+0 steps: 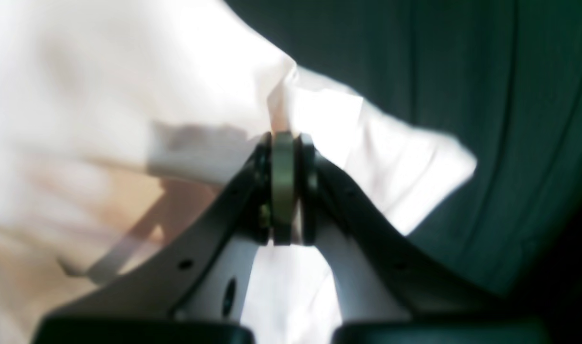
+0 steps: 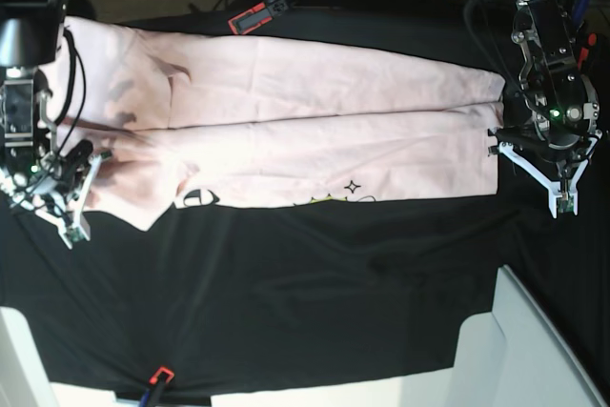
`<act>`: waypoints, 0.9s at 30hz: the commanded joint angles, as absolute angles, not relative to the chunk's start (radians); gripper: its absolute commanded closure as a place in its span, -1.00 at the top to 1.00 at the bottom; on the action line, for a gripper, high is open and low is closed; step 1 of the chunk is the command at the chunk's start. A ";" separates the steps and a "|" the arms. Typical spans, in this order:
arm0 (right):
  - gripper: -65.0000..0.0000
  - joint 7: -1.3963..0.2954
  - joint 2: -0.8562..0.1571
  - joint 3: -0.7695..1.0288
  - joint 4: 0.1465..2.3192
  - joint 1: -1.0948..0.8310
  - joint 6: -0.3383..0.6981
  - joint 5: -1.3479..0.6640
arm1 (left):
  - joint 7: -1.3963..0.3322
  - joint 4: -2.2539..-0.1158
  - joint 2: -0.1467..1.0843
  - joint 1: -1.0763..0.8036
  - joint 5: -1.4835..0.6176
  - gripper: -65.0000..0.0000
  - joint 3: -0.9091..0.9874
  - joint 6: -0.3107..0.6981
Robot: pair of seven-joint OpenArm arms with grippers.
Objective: Fold the T-shirt properly
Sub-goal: 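Grasp the shirt end with the right gripper and tuck it inward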
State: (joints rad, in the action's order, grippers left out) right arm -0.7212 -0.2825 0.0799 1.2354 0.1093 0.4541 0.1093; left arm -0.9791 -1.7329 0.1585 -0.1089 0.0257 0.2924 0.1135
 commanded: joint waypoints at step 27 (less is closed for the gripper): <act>-0.99 -0.846 -0.111 0.074 1.862 -0.417 0.455 0.099 | -0.964 -1.742 0.173 -0.077 0.024 -0.14 0.294 0.111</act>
State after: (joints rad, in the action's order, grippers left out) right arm -0.8604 -0.1070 0.0734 1.8435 -0.4137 0.4553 0.1047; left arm -0.9794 -1.7302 0.1604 -0.0868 0.0196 0.2916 0.1135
